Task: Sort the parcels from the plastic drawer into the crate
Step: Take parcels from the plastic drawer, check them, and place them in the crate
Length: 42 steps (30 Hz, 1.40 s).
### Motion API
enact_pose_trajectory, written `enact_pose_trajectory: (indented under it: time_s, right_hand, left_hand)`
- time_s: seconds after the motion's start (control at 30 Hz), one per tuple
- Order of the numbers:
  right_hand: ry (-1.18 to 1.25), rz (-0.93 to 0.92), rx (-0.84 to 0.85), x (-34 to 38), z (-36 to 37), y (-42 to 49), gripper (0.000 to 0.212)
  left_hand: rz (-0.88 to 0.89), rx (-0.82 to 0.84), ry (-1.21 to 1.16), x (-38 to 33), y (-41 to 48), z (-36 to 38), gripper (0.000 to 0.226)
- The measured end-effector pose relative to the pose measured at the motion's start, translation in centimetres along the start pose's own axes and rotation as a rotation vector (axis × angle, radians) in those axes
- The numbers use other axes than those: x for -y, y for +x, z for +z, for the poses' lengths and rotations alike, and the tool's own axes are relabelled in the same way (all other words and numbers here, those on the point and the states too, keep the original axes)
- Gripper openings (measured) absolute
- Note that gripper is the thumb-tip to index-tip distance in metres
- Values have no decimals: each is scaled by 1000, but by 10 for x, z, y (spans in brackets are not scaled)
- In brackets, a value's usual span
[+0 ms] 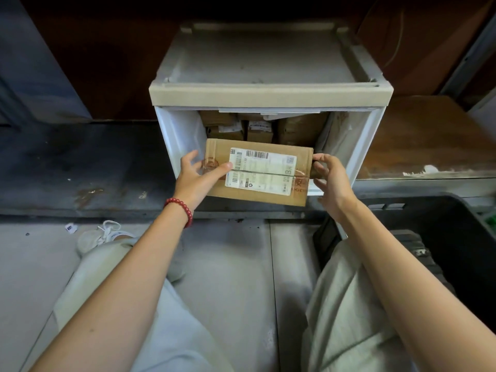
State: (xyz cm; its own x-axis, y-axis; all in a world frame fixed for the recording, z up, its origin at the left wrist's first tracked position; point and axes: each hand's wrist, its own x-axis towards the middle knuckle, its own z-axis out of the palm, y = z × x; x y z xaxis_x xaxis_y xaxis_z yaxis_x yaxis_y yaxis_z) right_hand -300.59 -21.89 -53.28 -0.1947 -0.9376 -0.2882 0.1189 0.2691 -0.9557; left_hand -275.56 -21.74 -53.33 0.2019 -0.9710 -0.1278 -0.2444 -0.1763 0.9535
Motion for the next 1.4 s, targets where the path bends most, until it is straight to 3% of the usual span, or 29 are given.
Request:
enact_pose_trajectory:
  time_s: [0.17,0.57,0.9,1.03,1.1,1.27,1.4]
  right_hand:
    - [46,48,35,1,-3,-1,31]
    - [165,214,-65,3,-10,2,42]
    - [51,237,-16,-2,-17,8,40]
    - [-44,188,-25,-1,-17,7,47]
    - [-80,159,-64,1,-25,7,40]
    - [-32,107,-86,-3,-84,-12,52]
    - [59,112,-232,-21,-147,-33,51]
  left_hand:
    - [-2,44,77,3,-6,5,69]
    - [-77,80,29,1,-7,13,66]
    - [-117,77,5,-5,-7,20,63]
    - [-1,33,96,-9,-12,34,71]
    - [86,30,133,-13,-14,43,73]
    - [177,187,173,-22,-15,76,88]
    - [247,376,246,-29,-31,123,86]
